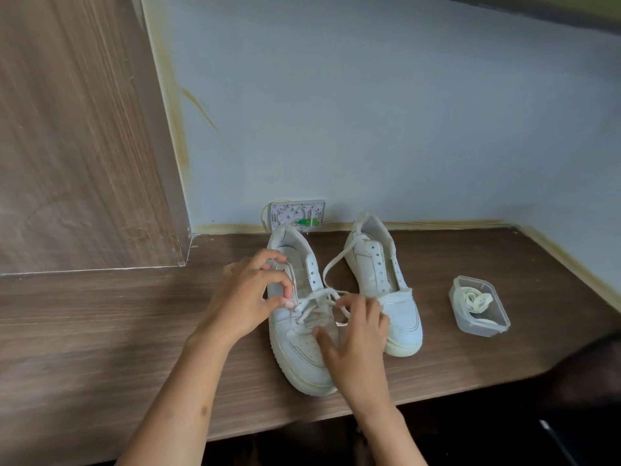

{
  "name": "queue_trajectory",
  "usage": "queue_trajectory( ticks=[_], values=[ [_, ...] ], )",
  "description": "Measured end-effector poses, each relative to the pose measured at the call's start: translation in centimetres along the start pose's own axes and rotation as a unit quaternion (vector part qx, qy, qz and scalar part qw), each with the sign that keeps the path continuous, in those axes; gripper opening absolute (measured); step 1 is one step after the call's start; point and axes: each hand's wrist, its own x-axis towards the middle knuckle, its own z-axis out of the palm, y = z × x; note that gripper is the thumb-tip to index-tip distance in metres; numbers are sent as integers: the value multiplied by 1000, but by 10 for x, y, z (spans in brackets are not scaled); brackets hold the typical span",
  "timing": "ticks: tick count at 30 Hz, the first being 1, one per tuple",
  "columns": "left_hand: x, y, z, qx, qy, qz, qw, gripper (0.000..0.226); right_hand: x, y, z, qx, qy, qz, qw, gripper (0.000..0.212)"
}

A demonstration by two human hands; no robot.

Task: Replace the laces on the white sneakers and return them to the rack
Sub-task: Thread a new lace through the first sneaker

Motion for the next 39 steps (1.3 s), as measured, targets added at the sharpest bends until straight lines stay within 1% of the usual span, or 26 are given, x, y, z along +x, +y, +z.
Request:
queue_trajectory(
  ticks=[2, 3, 5, 6, 8, 10, 12, 13, 14, 16, 17, 18, 20, 21, 23, 24, 26, 28, 29, 31, 33, 35, 37, 38, 39],
  values=[
    [-2, -1, 0, 9, -4, 3, 1000, 23, -15, -3, 5, -21, -4, -47, 999, 22],
    [-3, -1, -1, 13, -6, 1, 1000, 21, -20, -4, 9, -34, -9, -72, 997, 18],
    [-4, -2, -4, 22, -1, -7, 1000, 19, -27, -7, 16, -60, -14, -101, 993, 22],
    [-5, -3, -6, 26, 9, -13, 1000, 18, -28, -8, 17, -64, -13, -101, 993, 25],
    [-8, -7, -10, 28, 59, -41, 997, 14, -28, -7, 16, -69, -12, -87, 994, 27],
    [-11, -12, -17, 57, 129, -121, 983, 9, -27, -4, 13, -67, -14, -70, 995, 27],
    [-17, -21, -24, 94, 171, -242, 951, 11, -24, -3, 13, -55, -20, -47, 997, 29],
    [-20, -25, -28, 102, 169, -297, 934, 13, -23, -2, 13, -49, -17, -38, 998, 31],
    [-23, -29, -30, 105, 148, -341, 922, 15, -23, -2, 14, -41, -9, -33, 999, 34],
    [-27, -31, -32, 97, 89, -392, 910, 14, -22, 1, 15, -17, -5, -21, 1000, 44],
    [-28, -29, -32, 87, 68, -391, 914, 15, -21, 2, 16, -10, -18, -10, 1000, 55],
    [-27, -24, -31, 77, 58, -370, 924, 18, -19, 3, 16, -10, -36, 1, 999, 68],
    [-25, -8, -25, 51, 57, -286, 955, 20, -16, 5, 15, -18, -68, 17, 997, 92],
    [-24, 1, -21, 37, 57, -239, 969, 19, -15, 6, 15, -22, -79, 22, 996, 98],
    [-19, 17, -11, 35, 51, -164, 985, 21, -13, 6, 15, -32, -94, 20, 995, 101],
    [-17, 25, -6, 41, 44, -143, 988, 23, -13, 7, 15, -34, -99, 19, 994, 101],
    [-12, 35, 2, 57, 34, -124, 990, 26, -13, 7, 15, -35, -105, 16, 994, 101],
    [-7, 40, 5, 81, 41, -117, 989, 25, -13, 8, 14, -36, -110, 14, 993, 100],
    [-5, 39, 4, 85, 44, -121, 988, 24, -13, 8, 13, -36, -112, 14, 993, 99],
    [-5, 28, -2, 106, 45, -157, 981, 26, -12, 8, 12, -31, -114, 12, 993, 96],
    [-6, 8, -9, 160, 47, -230, 959, 36, -12, 9, 11, -26, -117, 13, 993, 94],
    [-9, -13, -17, 173, 47, -330, 927, 40, -11, 8, 10, -23, -119, 12, 993, 92],
    [-15, -26, -21, 154, 49, -401, 902, 31, -11, 8, 10, -21, -122, 14, 992, 92],
    [-17, -28, -21, 142, 46, -409, 900, 25, -11, 8, 10, -23, -124, 15, 992, 93],
    [-18, -28, -20, 129, 39, -391, 911, 18, -11, 8, 10, -25, -125, 16, 992, 93]
  ],
)
